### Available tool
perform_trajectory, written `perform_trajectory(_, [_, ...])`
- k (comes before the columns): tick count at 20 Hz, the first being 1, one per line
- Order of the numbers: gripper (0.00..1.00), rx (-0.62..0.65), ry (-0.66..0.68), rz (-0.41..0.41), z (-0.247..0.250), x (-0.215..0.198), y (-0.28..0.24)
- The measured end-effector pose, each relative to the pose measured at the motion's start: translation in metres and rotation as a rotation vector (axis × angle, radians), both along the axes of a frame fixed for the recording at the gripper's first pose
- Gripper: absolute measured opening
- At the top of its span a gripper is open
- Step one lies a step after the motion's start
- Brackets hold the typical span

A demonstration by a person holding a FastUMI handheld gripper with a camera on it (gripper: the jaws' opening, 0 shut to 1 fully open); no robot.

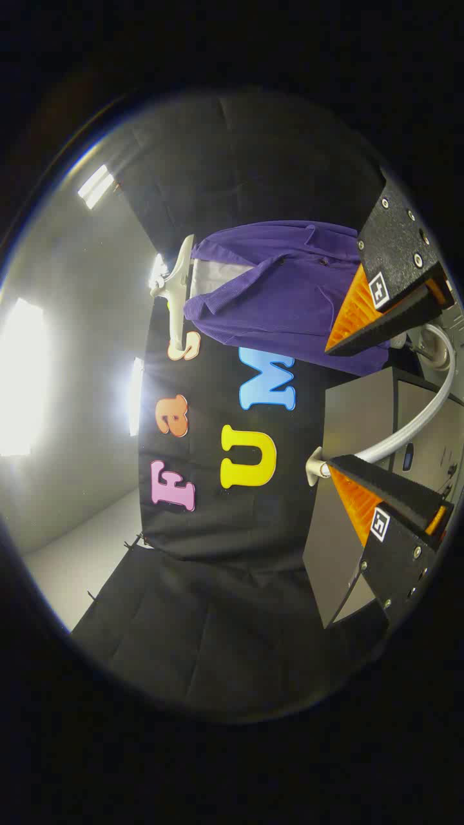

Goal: Iron the clothes twice with a garment steamer, once on the left side and once on the right side.

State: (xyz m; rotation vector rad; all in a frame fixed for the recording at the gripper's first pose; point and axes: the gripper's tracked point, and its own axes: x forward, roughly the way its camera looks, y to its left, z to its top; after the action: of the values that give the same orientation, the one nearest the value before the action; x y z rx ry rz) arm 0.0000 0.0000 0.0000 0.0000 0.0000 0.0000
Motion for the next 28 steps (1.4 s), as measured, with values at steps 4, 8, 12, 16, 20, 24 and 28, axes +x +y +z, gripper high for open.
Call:
perform_trajectory(4, [0.95,0.007,-0.008,0.024,0.013,0.009,-0.008])
perform_trajectory(8, [0.95,0.028,-0.036,0.071,0.030,0.007,-0.009])
perform_trajectory(12, [0.95,-0.011,-0.030,0.095,0.041,0.001,-0.019])
perform_trajectory(16, [0.95,0.062,-0.027,0.134,0.051,-0.009,-0.023])
perform_trajectory(20, [0.95,0.111,-0.004,0.210,0.055,-0.016,-0.028])
perform_trajectory(24, [0.95,0.123,0.013,0.308,0.060,-0.022,-0.025])
perform_trajectory(28, [0.95,0.118,0.069,0.395,0.057,-0.021,-0.008])
